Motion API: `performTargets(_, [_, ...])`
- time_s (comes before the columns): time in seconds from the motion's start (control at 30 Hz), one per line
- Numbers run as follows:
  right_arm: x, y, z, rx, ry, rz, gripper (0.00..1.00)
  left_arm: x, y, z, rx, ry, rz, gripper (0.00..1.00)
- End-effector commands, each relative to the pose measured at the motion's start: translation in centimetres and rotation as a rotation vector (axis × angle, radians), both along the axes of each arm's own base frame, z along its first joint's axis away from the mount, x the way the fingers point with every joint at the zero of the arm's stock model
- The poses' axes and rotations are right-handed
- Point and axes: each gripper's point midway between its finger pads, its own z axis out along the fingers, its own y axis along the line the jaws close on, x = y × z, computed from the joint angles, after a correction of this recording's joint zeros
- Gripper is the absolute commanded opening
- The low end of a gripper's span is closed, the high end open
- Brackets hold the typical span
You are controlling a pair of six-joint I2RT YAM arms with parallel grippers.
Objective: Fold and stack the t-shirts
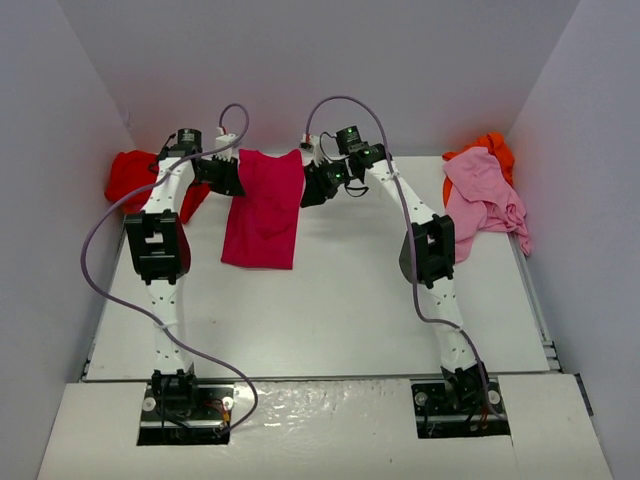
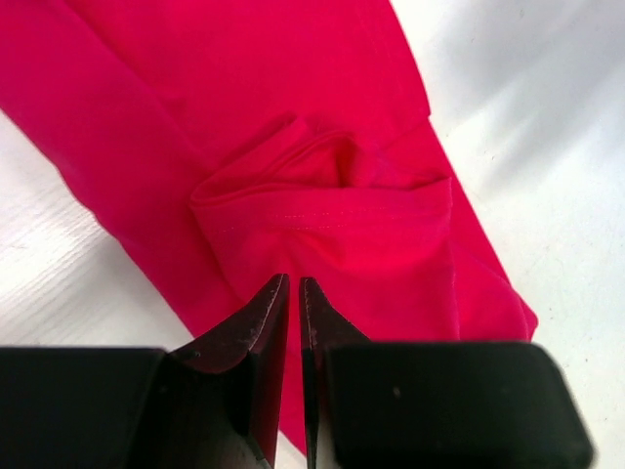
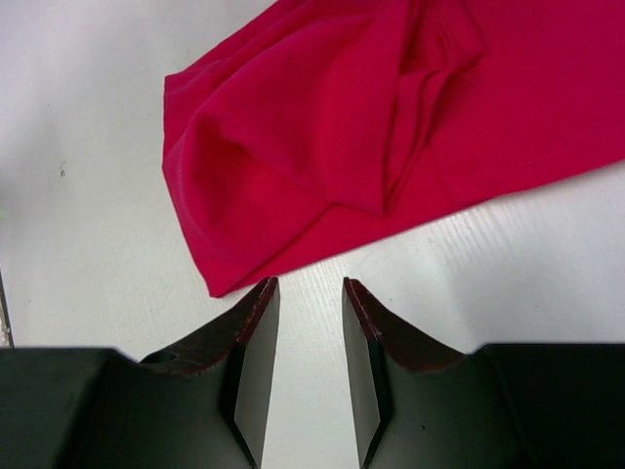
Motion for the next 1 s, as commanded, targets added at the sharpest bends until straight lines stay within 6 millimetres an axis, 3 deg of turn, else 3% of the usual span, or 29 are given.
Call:
performTargets(0.0, [0.2, 0.2, 3.2, 0.067, -0.039, 0.019, 0.29, -0.4, -1.6, 1.2, 0.023, -0.035, -0.072, 0.08])
performTargets(0.07, [0.3, 0.1, 2.7, 0.062, -0.029, 0.016, 0.29, -0.8, -2.7, 0.7, 0.038, -0.031, -0.107, 0.08])
performTargets(0.37, [0.2, -0.1, 1.3, 0.037, -0.015, 0.012, 0.28, -0.9, -4.4, -2.0, 0.088, 0.005, -0.185, 0.08])
performTargets(0.57, [0.3, -0.1, 0.4, 0.025, -0.001, 0.004, 0.25, 0.0, -4.3, -2.9, 0.104, 0.001, -0.172, 0.00])
performTargets(0.8, [0.2, -0.5, 0.2, 0.004, -0.007, -0.004, 0.23, 0.5, -3.9, -2.6, 0.122, -0.025, -0.156, 0.00])
performTargets(0.97, [0.3, -0.4, -0.4, -0.019, -0.004, -0.021, 0.32, 1.2, -3.3, -3.4, 0.145, -0.018, -0.116, 0.00])
